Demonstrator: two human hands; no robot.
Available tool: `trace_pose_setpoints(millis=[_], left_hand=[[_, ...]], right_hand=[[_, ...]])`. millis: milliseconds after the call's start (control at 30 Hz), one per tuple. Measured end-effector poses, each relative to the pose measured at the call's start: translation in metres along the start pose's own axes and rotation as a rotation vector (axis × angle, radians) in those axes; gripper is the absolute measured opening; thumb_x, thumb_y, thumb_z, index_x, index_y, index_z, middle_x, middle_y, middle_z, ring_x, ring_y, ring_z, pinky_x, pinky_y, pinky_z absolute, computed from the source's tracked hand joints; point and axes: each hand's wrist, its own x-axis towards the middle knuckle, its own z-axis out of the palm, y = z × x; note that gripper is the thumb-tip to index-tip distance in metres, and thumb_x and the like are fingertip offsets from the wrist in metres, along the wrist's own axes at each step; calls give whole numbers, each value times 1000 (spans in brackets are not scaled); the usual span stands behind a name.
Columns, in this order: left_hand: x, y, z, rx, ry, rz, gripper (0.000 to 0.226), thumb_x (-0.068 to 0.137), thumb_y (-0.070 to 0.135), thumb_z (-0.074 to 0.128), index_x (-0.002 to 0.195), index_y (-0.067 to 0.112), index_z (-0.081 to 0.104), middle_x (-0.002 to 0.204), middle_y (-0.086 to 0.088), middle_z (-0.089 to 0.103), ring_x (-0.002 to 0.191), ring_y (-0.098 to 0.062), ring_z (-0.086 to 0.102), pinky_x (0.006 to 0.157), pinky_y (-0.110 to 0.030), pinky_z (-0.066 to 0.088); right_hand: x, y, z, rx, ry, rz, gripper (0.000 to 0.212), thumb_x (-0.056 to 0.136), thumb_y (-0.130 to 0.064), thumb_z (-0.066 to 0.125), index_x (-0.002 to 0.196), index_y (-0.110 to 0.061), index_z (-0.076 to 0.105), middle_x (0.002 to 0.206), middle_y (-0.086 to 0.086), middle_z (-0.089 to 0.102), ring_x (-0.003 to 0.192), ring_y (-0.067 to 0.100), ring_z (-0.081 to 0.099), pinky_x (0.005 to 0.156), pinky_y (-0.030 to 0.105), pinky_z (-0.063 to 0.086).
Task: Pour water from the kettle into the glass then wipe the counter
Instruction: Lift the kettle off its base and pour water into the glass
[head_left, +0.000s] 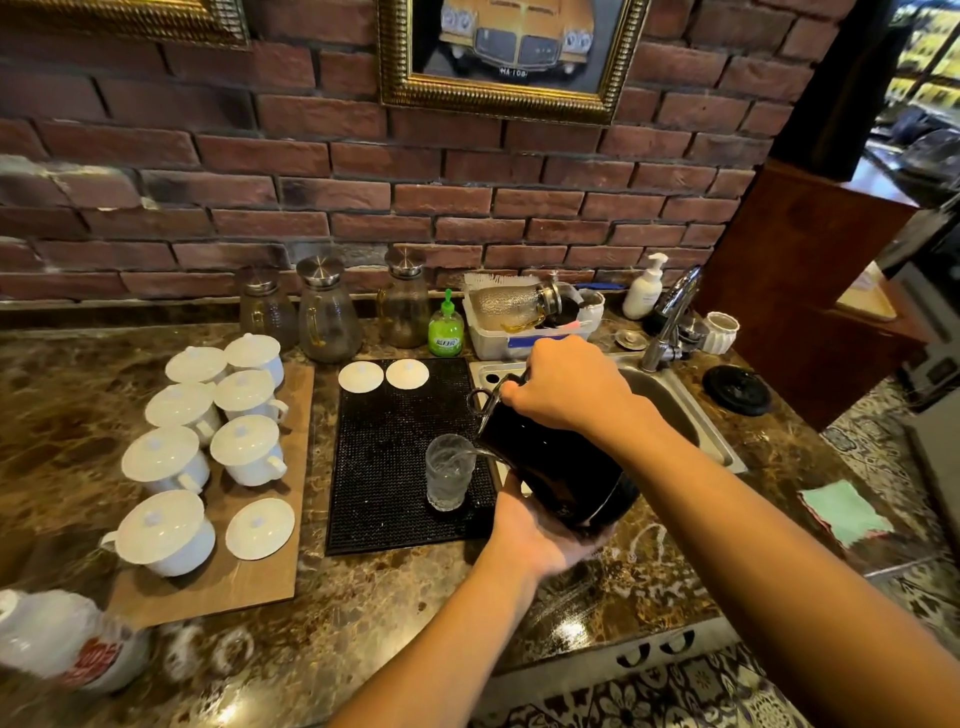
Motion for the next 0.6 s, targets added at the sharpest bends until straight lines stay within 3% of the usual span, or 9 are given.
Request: trace_pose_setpoints(millis=[167,367,600], left_hand=[[1,3,2,7,-18,1,73,88,67,50,126,7,68,120,-31,70,120,-45,58,92,-55,53],[2,0,4,-4,-29,16,72,86,67,53,129,10,68,123,-31,69,122,-47,57,94,-57,52],[4,-1,4,-4,-50,18,71,89,65,51,126,8,69,122,-32,69,124,-45,56,97,-56,49]], right_hand=[[0,2,-2,18,25,6,44,87,-49,61,62,-16,45,63,1,49,57,16,48,58,33,43],[1,1,-5,12,15,-11,47,87,-50,61,60,-15,43,62,2,47,64,28,57,61,34,49],[-1,3,-6,21,24,-18,49,87,-50,61,60,-17,38,63,1,42,68,31,55,63,34,47]])
